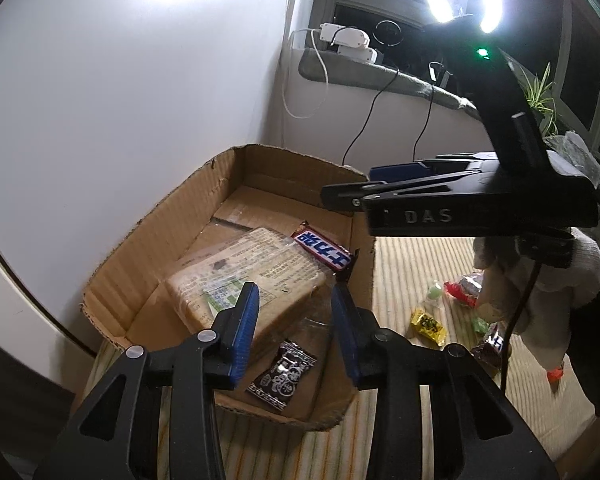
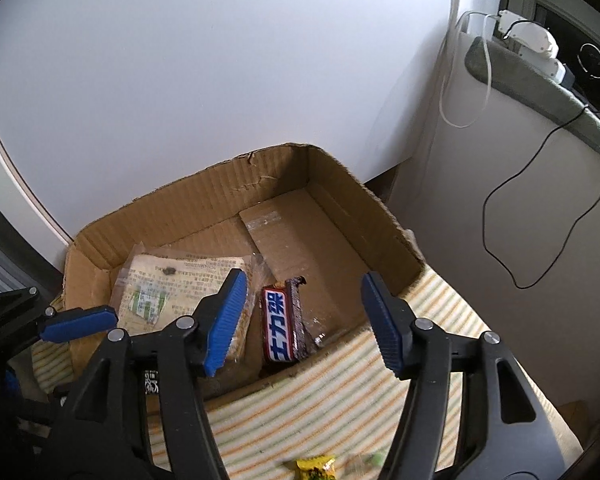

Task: Organize snacks
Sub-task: 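Open both grippers to drop the packet and bar into the box, then grasp a second chocolate bar with the left gripper while the right gripper grasps the egg candy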

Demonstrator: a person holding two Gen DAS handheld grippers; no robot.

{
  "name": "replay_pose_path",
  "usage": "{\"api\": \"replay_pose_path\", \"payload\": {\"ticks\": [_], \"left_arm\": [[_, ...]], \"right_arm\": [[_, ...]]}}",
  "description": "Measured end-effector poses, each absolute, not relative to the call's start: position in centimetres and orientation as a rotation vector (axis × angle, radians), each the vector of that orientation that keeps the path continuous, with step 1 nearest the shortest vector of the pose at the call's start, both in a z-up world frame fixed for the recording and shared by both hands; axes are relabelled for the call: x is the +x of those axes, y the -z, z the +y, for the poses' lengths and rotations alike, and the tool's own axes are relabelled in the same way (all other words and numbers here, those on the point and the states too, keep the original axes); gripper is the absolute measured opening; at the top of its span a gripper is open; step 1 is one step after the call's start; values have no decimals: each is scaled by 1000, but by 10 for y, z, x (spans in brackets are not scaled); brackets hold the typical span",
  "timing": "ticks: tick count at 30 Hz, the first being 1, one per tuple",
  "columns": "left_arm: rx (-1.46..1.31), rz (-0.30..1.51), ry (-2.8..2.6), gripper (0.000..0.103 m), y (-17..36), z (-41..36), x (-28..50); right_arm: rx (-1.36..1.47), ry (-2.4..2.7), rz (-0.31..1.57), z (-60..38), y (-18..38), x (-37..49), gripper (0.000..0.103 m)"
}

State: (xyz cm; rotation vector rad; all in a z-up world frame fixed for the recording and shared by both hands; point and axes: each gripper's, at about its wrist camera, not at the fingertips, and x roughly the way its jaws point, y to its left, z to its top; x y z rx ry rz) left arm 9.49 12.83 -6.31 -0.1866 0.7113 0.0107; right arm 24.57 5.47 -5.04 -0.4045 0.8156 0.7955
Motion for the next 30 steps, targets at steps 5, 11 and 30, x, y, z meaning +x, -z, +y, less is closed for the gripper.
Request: {"api": "replay_pose_path", "payload": {"ticks": [5, 11, 30], "left_arm": [[-184, 694, 11, 36, 56, 117, 86], [-179, 686, 60, 36, 50, 96, 78], [-129, 765, 277, 53, 63, 4, 83]], "right_arm": [[-391, -780, 787, 31, 35, 233, 70], [-381, -748, 742, -10, 16, 208, 81], [-199, -479, 803, -213, 24, 138, 101]]}}
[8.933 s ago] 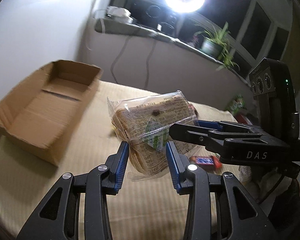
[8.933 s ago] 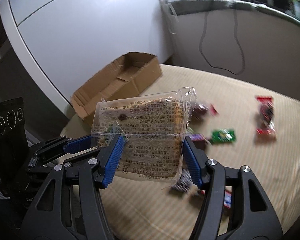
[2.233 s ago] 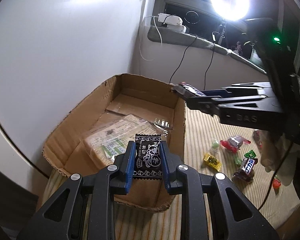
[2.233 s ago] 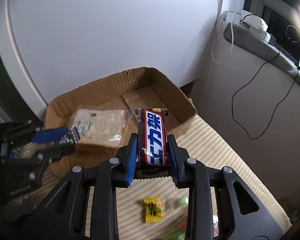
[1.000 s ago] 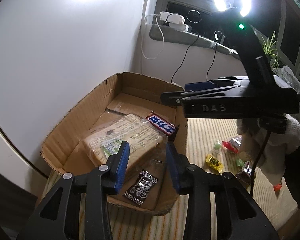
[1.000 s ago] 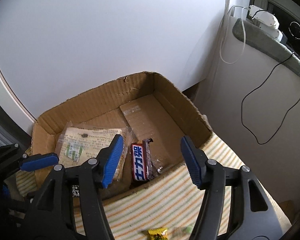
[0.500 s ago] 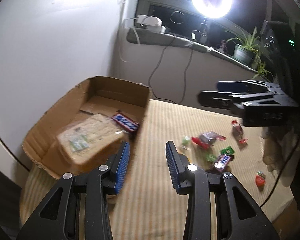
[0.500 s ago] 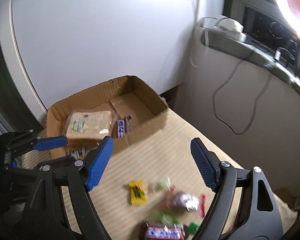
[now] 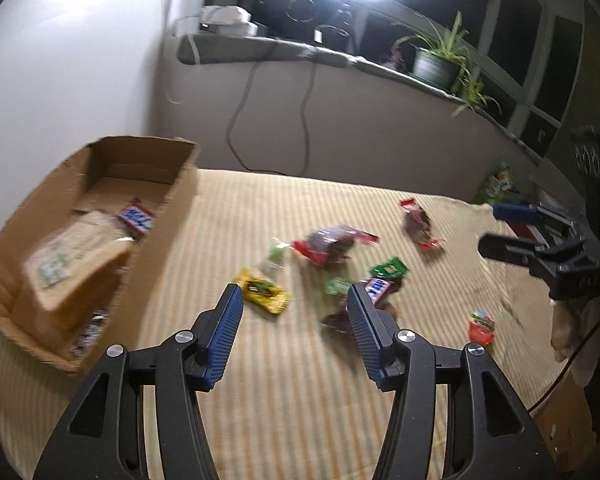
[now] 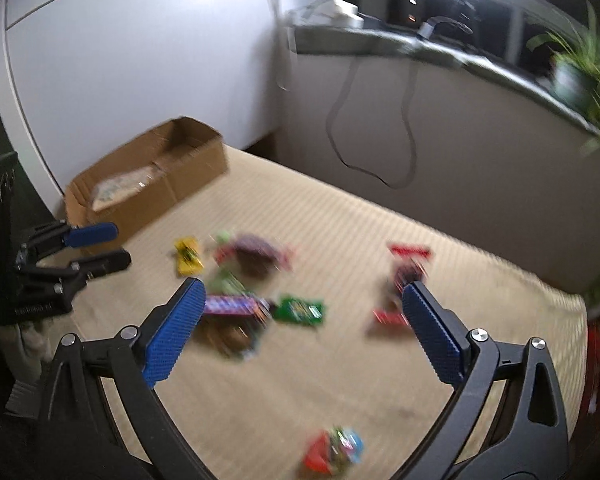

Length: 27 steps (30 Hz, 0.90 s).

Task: Organize snacks
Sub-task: 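Grasp a second chocolate bar with the left gripper while the right gripper grasps the egg candy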

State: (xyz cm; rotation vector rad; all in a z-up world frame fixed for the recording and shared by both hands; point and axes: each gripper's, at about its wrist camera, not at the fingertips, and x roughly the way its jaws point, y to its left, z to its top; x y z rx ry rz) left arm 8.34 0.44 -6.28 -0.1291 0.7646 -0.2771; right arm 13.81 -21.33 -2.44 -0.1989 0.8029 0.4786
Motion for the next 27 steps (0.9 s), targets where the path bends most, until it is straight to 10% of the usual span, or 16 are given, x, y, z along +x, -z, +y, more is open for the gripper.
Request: {"api": "replay_pose_path", "payload": {"ticks": [27], "left_arm": [[-88, 955, 452, 49, 111, -47, 136]], "right_arm": [[-124, -429, 966, -273, 98, 85, 90]]}}
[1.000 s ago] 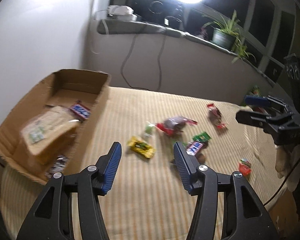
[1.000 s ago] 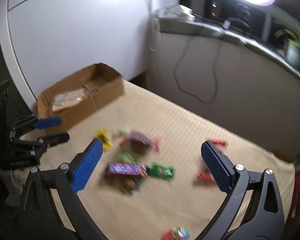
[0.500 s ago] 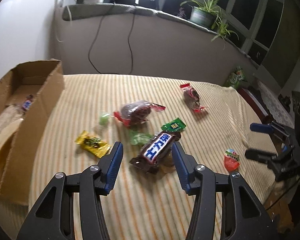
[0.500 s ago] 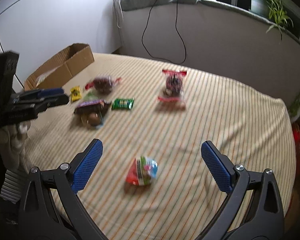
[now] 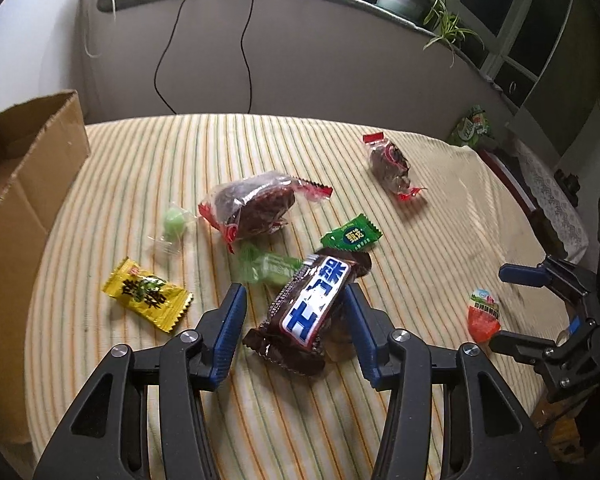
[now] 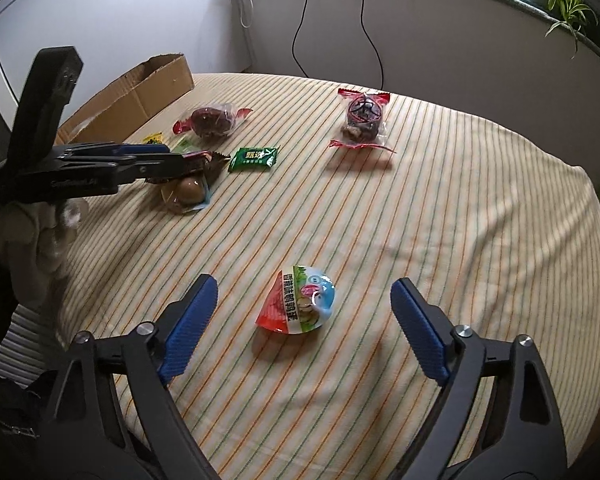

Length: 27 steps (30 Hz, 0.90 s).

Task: Organize snacks
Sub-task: 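Grasp a second chocolate bar with the left gripper while the right gripper grasps the egg candy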

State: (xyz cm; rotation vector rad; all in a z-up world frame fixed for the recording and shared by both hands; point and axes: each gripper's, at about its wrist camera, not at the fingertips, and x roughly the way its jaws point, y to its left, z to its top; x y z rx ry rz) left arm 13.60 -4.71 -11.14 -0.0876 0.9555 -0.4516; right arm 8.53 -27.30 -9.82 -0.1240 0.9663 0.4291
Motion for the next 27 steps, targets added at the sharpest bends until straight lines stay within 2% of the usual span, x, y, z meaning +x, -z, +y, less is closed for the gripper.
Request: {"api": "replay_pose_path", "payload": {"ticks": [3, 5, 8, 10, 12, 18, 27], "left_arm": [[-97, 957, 457, 47, 112, -47, 136], [-100, 954, 459, 38, 112, -48, 136], [-90, 946, 450, 32, 111, -51, 135], [-89, 941, 446, 30, 111, -52, 134], [-85, 937, 446, 28, 112, -53, 134], [-90, 929, 440, 28, 111, -53, 134], [-96, 901, 420, 27, 104, -47, 125]], "right_arm": [[-123, -438, 973, -272, 101, 86, 86], [-126, -442, 980, -271, 102, 87, 81], [-139, -449, 991, -267, 105, 89, 73], [-146, -456, 998, -264, 107, 89, 67], [-152, -457, 1006, -262, 109, 89, 57], [-159, -447, 1012, -262, 110, 89, 41], [-143, -443, 1002, -264, 106, 88, 36]]}}
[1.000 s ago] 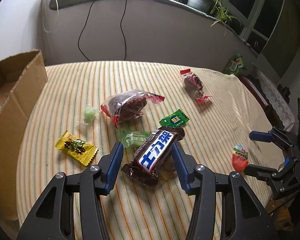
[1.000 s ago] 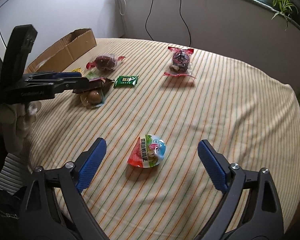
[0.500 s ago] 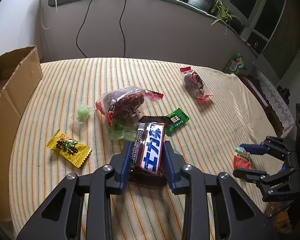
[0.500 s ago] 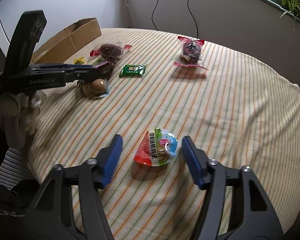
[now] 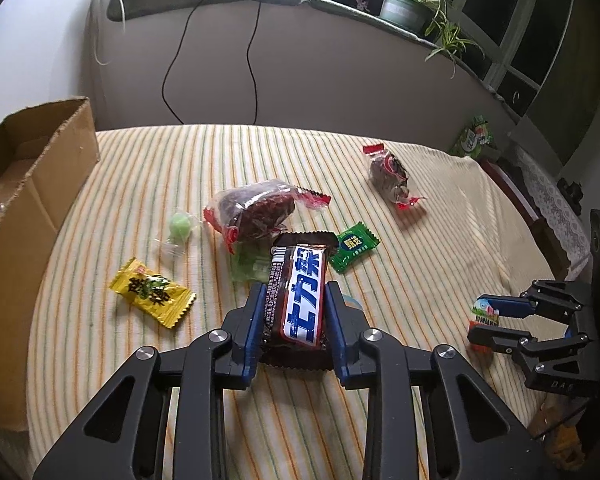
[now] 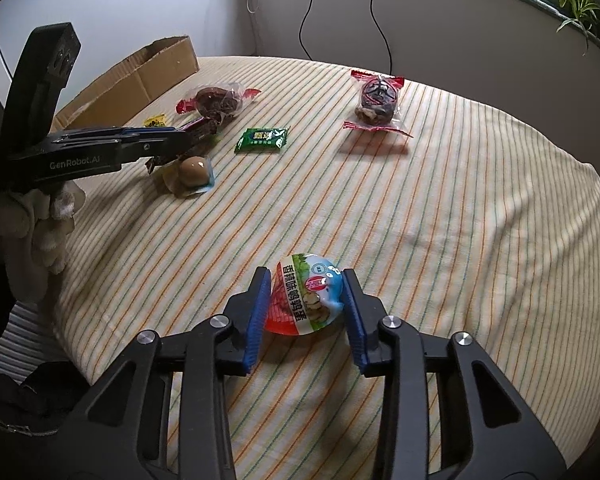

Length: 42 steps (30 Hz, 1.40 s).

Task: Organize snacks
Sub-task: 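Grasp a second chocolate bar with the left gripper while the right gripper grasps the egg candy, then carry the chocolate bar and egg candy over the cardboard box with both grippers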

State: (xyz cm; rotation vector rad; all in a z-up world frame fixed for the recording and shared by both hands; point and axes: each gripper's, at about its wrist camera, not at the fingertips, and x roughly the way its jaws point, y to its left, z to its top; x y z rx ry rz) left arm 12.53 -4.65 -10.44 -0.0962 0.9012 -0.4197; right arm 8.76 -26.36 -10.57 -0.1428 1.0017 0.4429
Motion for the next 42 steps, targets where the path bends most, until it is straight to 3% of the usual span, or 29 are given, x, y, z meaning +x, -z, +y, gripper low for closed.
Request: {"api": "replay_pose_path", "payload": {"ticks": [8, 24, 42], "left_arm": [[-111, 862, 407, 27, 93, -36, 117], [-151, 785, 340, 27, 68, 3, 102], [-211, 716, 148, 27, 54, 92, 93]], "right_arm": [[-154, -452, 978, -257, 97, 84, 28], [-172, -450, 902, -242, 70, 91, 28], [-241, -612, 758, -143, 16, 152, 28]]}}
